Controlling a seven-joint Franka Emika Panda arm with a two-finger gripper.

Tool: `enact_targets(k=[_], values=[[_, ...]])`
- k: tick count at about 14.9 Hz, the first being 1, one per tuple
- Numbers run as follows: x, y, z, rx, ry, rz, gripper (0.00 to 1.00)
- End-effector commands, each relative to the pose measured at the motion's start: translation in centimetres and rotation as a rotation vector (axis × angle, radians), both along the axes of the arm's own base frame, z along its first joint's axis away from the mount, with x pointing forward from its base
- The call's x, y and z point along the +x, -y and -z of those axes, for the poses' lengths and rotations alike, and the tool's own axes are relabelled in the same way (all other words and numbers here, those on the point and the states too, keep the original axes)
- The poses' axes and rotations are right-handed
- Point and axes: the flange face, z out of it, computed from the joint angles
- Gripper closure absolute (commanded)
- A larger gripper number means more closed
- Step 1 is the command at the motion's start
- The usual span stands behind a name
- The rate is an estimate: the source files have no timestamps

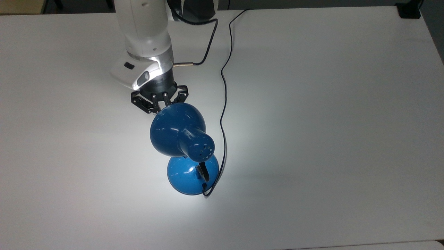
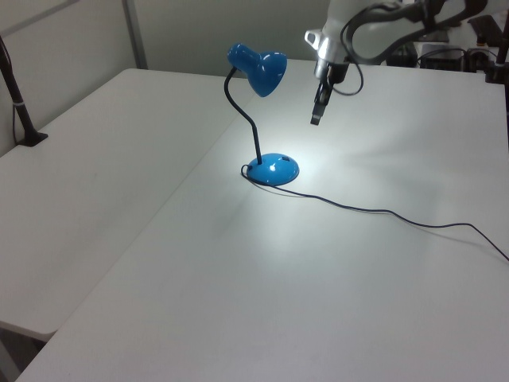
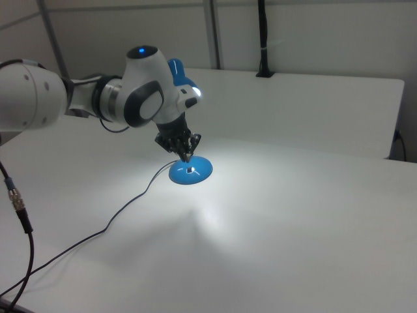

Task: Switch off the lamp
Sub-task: 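Move the gripper over the blue lamp base toward its switch, then lower the gripper and press the switch on the lamp base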

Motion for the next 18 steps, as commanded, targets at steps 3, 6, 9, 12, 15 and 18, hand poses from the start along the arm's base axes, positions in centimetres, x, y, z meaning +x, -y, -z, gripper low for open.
enact_targets(k=[3, 6, 9, 12, 15, 18], values=[[2.1, -2.4, 4.6, 0.023, 0.09, 0.034, 1.0], [2.8, -2.6, 6.4, 0.027, 0.133, 0.051, 1.0], [3.2, -3.5, 8.0, 0.027, 0.137, 0.04, 1.0], [3.4, -3.7, 8.5, 0.041, 0.152, 0.049, 1.0], [3.4, -3.9, 9.1, 0.054, 0.146, 0.057, 1.0], [3.4, -4.5, 9.2, 0.063, 0.143, 0.051, 1.0]])
